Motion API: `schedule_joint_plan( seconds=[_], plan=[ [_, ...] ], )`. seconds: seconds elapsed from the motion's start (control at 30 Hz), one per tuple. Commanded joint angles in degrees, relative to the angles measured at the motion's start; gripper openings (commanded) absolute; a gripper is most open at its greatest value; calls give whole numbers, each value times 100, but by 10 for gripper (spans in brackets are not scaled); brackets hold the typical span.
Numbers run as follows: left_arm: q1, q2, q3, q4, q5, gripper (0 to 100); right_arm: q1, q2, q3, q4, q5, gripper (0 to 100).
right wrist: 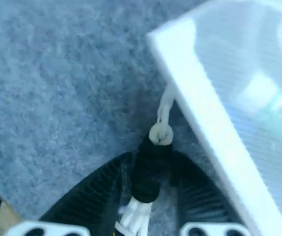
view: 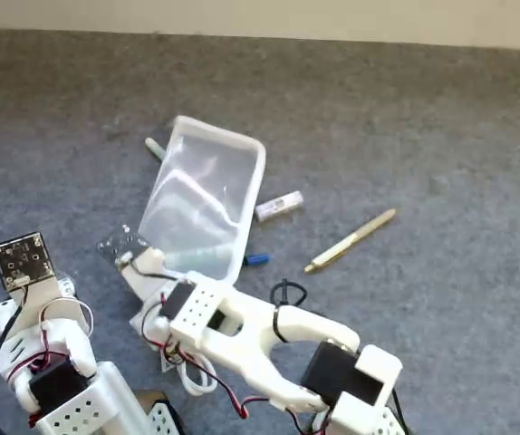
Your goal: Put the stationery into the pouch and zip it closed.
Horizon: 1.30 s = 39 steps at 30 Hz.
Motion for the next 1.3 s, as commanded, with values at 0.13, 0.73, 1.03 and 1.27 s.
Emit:
schedule_joint_plan(
  seconds=[0.13, 0.73, 1.03, 1.27],
  plan=[
    [-48, -40, -171, -26, 62, 129, 330, -84, -752, 1077, -18, 5],
    [1332, -13, -963, 677, 44, 223, 927, -2765, 426, 1358, 545, 5],
    [2615, 4, -1789, 1240, -158, 277, 1552, -4259, 1209, 1358, 862, 5],
    [3292, 4, -1780, 1240, -123, 277, 1903, -4936, 1464, 1358, 1064, 5]
  ],
)
